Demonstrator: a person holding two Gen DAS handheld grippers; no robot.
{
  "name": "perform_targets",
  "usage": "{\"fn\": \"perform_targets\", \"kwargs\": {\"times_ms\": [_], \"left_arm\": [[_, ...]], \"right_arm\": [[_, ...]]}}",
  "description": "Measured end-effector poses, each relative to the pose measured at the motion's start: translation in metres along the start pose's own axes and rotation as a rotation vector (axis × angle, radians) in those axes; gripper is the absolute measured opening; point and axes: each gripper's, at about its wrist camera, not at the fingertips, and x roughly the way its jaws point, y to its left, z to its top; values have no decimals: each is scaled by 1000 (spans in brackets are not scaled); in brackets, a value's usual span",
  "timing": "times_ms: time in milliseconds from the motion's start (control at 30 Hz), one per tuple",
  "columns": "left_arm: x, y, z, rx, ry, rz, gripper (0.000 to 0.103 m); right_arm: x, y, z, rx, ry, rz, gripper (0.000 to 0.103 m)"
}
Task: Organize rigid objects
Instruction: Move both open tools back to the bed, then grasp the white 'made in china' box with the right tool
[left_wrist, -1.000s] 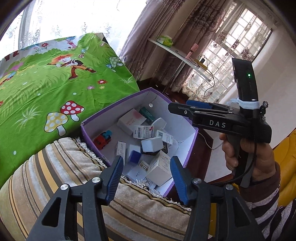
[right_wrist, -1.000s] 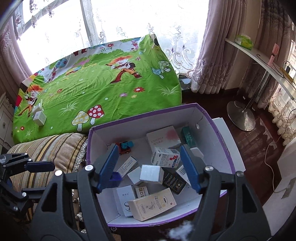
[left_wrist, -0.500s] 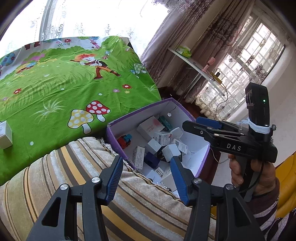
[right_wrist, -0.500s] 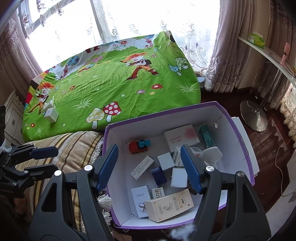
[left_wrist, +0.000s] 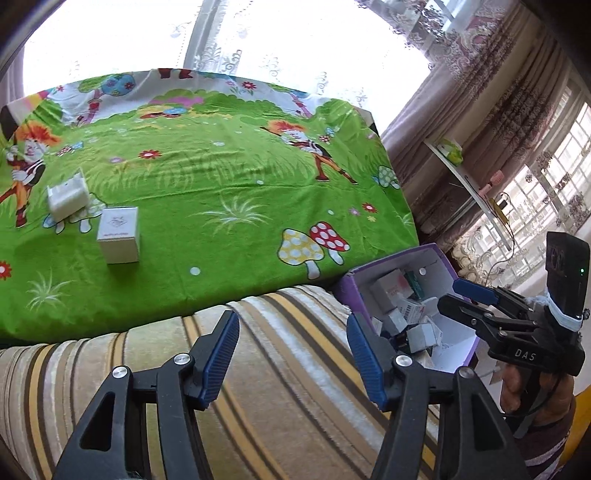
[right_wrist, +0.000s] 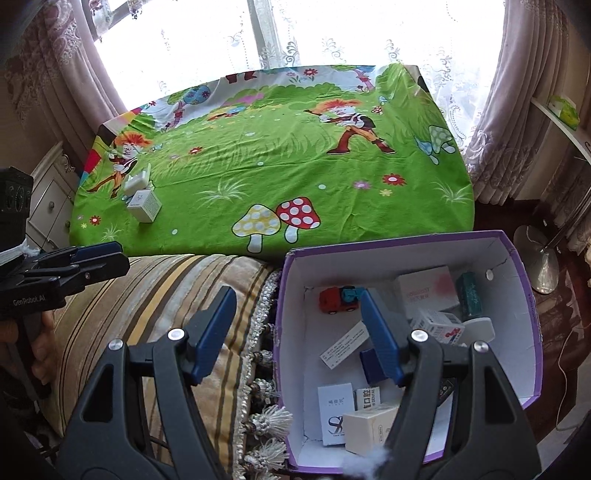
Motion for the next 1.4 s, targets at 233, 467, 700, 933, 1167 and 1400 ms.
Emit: {"fn": "perform_targets", "kwargs": {"times_ms": [233,467,700,933,1167,1400], "left_arm": [[-21,67,-1,-162,-46,90,64],[-35,107,-2,-253,-71,134,65],[-44,132,-1,-308,-86,159,65],[-60,160,1,-384,-138,205,65],[-70,182,7,-397,-149,242,65],[-70,193,18,-383,-156,282,67]], "right_arm": [[16,52,24,-105,-2,55,80],[43,105,42,-148,30,107,80],[73,157,61,-189,60,136,80],[108,195,77,-169,74,119,80],[140,224,87,-171,95,100,80],[176,249,96,-211,135,72,80]]}}
